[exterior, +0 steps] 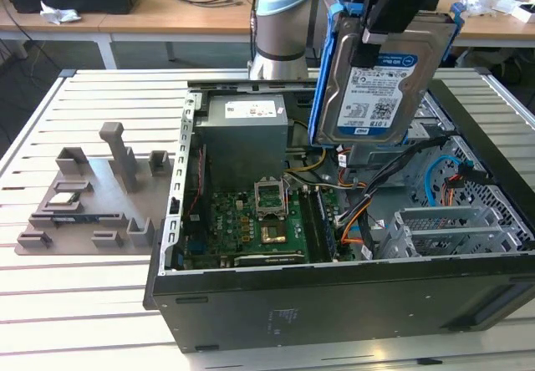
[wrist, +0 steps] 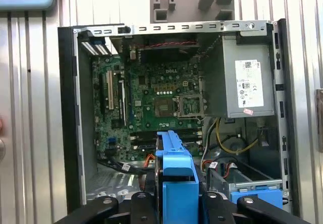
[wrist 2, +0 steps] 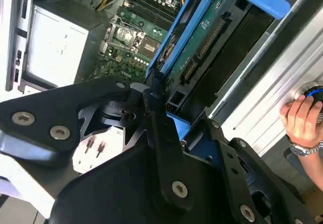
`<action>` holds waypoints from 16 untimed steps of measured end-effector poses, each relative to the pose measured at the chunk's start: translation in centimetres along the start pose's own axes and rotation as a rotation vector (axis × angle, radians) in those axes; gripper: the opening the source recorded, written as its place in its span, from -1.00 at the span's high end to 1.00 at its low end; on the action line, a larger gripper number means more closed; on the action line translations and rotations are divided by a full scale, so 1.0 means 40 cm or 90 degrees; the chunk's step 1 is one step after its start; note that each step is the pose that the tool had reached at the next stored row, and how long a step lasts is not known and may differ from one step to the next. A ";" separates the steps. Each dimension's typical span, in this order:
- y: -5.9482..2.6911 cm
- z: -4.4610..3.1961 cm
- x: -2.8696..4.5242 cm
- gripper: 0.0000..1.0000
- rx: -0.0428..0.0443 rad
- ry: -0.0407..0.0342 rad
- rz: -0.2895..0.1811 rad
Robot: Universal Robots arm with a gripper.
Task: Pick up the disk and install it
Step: 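Pick up the disk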
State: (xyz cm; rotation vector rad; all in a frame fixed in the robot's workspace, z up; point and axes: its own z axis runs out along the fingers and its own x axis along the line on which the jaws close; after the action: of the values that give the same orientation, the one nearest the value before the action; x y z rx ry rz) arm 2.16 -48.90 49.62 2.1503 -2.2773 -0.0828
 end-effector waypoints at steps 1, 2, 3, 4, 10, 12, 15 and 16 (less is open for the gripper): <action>-0.002 -0.001 0.038 0.26 0.0000 0.0000 0.000; -0.003 -0.001 0.049 0.26 0.0000 0.0000 0.000; -0.003 -0.001 0.056 0.26 0.0000 0.0001 0.000; -0.004 -0.001 0.061 0.26 0.0000 0.0000 0.000; -0.007 -0.003 0.114 0.26 0.0000 0.0001 0.000; -0.007 -0.003 0.125 0.26 0.0000 0.0000 0.000; -0.009 -0.003 0.149 0.26 0.0000 0.0001 0.000; -0.009 -0.003 0.154 0.26 0.0000 0.0000 0.000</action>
State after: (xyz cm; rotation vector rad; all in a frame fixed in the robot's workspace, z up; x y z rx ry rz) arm 2.16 -55.06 49.55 2.1503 -2.2773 -0.0828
